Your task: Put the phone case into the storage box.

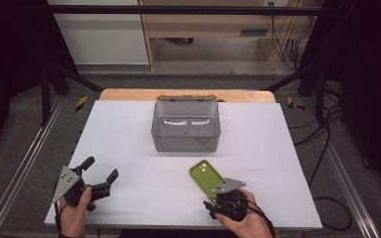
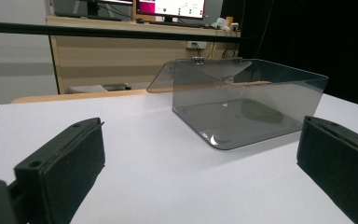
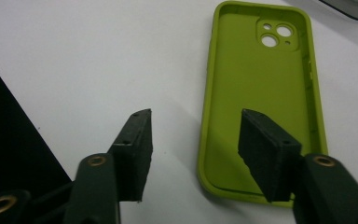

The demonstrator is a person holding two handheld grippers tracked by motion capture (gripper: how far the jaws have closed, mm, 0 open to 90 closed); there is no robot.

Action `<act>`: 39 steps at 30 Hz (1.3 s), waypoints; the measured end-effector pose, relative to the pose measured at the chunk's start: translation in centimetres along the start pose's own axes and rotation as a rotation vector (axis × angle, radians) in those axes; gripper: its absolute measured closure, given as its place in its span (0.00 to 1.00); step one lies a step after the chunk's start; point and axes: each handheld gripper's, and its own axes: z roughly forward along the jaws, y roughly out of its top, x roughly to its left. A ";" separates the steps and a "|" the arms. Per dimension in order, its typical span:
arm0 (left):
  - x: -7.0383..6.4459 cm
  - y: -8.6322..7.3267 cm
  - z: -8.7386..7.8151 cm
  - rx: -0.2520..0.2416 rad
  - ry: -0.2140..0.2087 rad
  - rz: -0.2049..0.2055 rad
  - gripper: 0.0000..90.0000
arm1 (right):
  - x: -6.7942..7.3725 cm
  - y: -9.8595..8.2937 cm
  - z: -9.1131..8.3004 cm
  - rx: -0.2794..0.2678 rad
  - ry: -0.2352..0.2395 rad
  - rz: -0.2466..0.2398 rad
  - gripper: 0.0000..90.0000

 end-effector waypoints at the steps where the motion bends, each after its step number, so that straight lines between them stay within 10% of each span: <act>1: 0.0 0.0 0.0 0.000 0.000 0.000 0.01 | 0.0 0.0 0.0 0.000 0.000 0.000 0.51; 19: -0.1 0.0 0.2 0.005 -0.008 0.005 0.01 | -0.3 -1.5 1.2 -0.034 0.015 0.070 0.84; 30: -0.2 0.0 0.2 0.014 -0.011 0.014 0.01 | 0.8 -1.7 1.4 -0.043 -0.093 -0.026 0.95; 39: -0.2 0.1 -0.1 0.006 -0.020 -0.015 0.02 | -0.2 -2.4 1.3 -0.098 -0.017 0.039 0.98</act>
